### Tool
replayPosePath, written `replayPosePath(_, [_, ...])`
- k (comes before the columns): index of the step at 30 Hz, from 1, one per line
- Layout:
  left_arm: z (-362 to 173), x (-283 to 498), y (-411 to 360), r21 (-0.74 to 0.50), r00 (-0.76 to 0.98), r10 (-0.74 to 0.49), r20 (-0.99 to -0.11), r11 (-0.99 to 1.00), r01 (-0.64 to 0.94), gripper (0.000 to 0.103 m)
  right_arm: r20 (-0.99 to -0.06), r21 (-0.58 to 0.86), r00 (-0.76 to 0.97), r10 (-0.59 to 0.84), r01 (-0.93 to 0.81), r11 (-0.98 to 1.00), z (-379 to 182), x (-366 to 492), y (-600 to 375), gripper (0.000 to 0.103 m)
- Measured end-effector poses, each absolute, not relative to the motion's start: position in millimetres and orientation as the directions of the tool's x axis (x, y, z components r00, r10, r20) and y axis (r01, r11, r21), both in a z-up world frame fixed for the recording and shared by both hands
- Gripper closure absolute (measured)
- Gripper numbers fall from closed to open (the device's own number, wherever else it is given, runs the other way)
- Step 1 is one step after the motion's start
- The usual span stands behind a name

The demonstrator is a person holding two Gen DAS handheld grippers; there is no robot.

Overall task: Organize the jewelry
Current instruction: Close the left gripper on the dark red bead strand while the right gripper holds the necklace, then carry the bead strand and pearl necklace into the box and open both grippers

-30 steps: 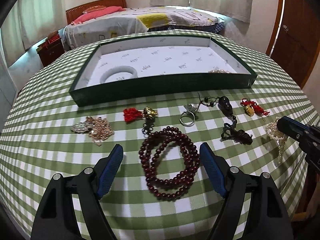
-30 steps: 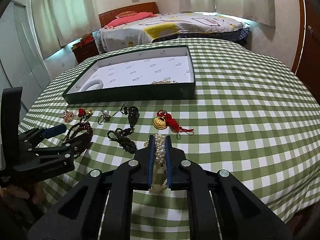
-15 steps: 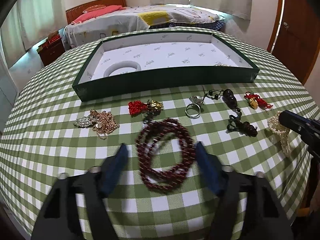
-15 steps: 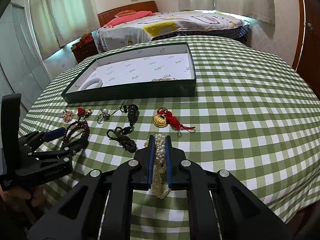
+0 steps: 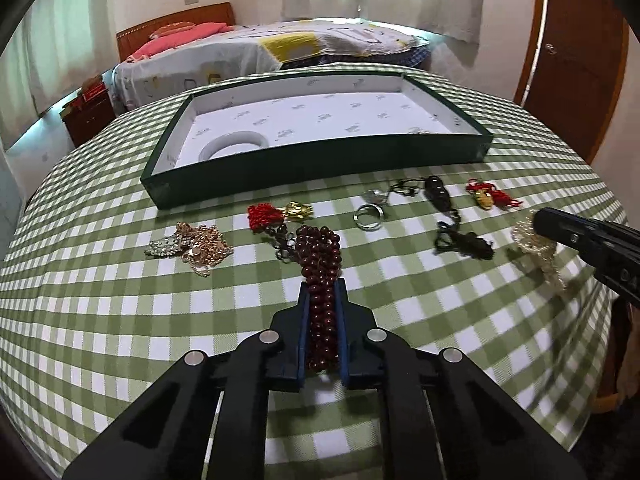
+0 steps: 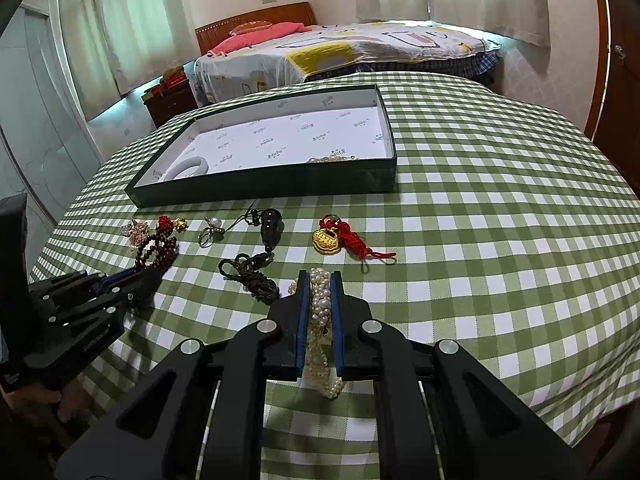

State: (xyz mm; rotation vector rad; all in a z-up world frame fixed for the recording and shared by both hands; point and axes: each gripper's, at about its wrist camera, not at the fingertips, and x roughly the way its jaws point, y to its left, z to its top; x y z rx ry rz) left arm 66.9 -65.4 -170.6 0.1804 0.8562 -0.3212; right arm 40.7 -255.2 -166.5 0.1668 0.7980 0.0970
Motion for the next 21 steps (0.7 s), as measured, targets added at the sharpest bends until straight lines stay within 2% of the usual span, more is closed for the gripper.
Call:
replayPosePath(9, [-144.3,51.3,-74.2,0.088,0.687,-0.213,-0.694,0.923,0.375,0.091,-0.682,0.179,0.717,0.144,-0.028,0.983,-157.4,39.1,-254.1,0.092])
replayPosePath(21, [-111.5,67.3,-63.9,0.058,0.74,-0.229,-0.632,0.939,0.34,0.091,-0.624,0.205,0.765,0.161,-0.039,0.978,-126.1,51.1,-255.5,0.092])
